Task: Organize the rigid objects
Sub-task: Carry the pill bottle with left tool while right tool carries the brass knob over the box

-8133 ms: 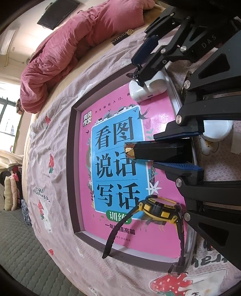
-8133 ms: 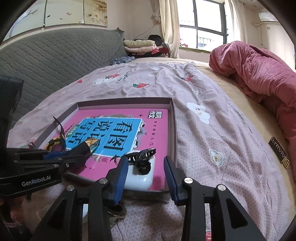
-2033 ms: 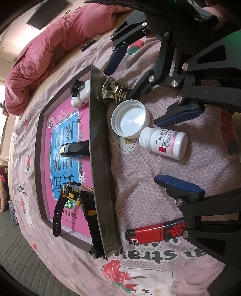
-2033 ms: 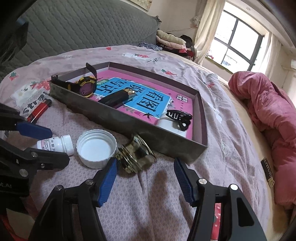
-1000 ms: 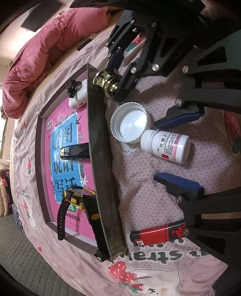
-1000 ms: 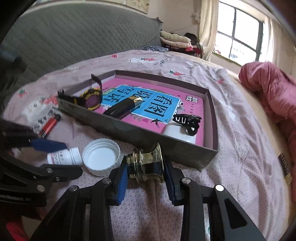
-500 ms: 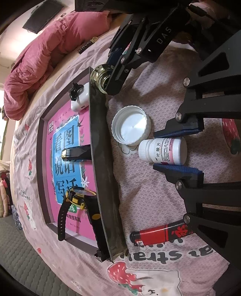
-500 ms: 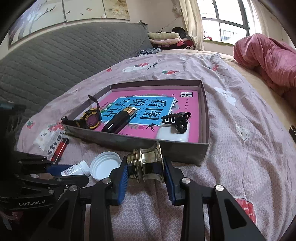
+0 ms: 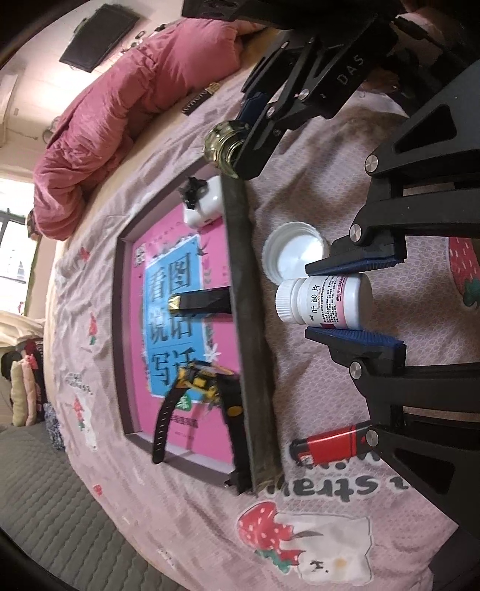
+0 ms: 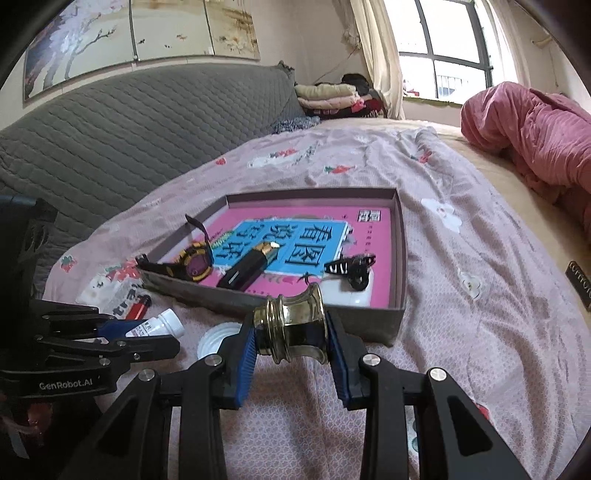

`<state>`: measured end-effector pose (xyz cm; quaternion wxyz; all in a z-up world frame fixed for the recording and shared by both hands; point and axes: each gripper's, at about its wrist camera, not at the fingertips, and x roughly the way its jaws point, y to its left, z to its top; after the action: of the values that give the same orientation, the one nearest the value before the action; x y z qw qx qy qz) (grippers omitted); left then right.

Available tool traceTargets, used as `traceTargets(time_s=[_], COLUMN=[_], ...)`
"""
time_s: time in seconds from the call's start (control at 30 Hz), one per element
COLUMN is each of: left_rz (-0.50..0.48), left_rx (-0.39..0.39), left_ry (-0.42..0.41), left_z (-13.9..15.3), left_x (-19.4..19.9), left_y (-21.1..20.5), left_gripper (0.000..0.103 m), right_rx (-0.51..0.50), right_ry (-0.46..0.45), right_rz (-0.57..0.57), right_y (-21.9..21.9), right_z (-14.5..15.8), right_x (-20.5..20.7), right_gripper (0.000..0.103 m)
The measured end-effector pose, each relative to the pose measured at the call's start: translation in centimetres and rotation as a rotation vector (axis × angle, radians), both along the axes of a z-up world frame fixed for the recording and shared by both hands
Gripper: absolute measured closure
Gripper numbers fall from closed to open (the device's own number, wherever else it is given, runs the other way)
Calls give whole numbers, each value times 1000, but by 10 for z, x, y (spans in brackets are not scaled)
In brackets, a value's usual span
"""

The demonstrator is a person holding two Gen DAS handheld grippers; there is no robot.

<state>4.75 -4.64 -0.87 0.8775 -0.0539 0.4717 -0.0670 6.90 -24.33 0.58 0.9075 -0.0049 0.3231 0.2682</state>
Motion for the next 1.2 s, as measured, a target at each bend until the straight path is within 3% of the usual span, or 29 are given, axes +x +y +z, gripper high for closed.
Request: traceTargets(time_s=[0.7,1.2], left_rz=[95,102], left_rx=[-48,-57], left_ry=[-88,-86], left_z=[25,23], left_x=[31,48], left_y=[26,24], left_gripper=[76,76], right_rx=[9,9], right_ry=[-61,-75], right_rz=[-23,-29], right_y=[11,17], right_z=[13,14], right_x=[8,23], right_gripper=[67,67])
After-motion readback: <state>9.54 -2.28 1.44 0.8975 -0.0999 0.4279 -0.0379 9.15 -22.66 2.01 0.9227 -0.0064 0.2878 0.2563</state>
